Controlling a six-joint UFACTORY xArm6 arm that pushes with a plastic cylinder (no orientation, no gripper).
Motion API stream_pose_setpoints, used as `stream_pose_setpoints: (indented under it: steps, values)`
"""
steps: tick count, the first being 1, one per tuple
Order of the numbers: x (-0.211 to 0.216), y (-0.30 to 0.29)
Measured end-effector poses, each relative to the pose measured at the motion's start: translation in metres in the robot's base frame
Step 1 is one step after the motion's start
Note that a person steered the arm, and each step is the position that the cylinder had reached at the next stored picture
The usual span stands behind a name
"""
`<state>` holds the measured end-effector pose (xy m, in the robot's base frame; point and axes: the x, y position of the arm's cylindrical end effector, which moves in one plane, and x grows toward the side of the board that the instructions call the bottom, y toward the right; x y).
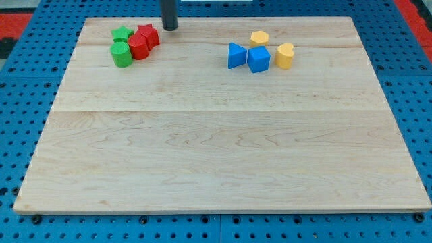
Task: Put the red star on the right side of red circle
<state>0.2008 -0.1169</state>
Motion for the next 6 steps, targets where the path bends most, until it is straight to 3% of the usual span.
stream_pose_setpoints:
  steps: [2, 4, 6]
  values:
    - [0.015, -0.044]
    - [0.062, 0.031]
    - [0.04, -0.021]
